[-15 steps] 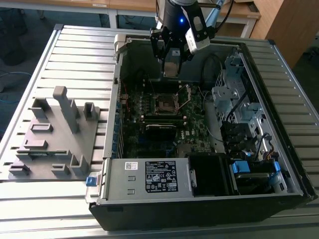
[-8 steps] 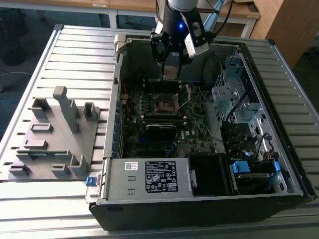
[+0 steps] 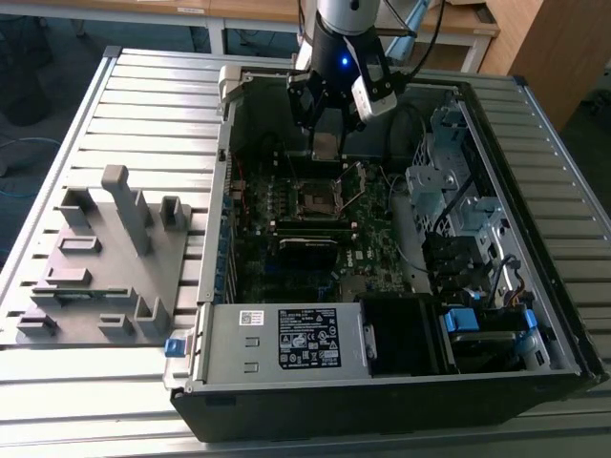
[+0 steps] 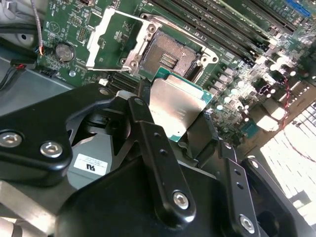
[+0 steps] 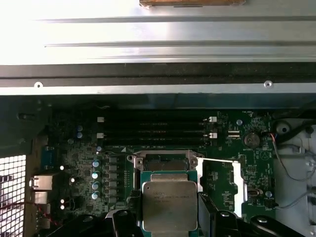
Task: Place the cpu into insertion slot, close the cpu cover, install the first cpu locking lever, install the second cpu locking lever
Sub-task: 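Place the cpu into insertion slot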
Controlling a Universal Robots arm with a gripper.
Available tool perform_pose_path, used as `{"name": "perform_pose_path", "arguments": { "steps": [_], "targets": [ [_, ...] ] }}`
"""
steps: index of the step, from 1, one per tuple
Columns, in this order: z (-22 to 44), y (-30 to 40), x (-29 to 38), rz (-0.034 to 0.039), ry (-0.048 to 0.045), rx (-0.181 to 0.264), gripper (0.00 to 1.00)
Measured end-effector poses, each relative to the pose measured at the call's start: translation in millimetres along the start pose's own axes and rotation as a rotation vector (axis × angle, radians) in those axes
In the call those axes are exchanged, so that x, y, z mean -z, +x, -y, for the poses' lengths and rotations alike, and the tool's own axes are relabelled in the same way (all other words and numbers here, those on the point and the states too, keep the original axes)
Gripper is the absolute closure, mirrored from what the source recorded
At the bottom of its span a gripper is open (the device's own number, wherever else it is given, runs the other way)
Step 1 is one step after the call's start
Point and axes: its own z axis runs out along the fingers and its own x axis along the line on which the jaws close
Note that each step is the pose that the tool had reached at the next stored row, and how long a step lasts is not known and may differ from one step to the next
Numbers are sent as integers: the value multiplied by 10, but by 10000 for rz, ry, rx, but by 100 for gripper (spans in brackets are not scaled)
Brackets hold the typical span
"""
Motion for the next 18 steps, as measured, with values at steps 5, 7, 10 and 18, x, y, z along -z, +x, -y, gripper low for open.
{"name": "perform_pose_path", "arguments": {
  "steps": [5, 7, 10, 18],
  "targets": [
    [5, -1, -59, 1, 0, 0, 46],
    [5, -1, -59, -1, 3, 0, 46],
    [5, -1, -61, 0, 0, 0, 46],
    [7, -1, -76, 44, -8, -528, 46]
  ]
}}
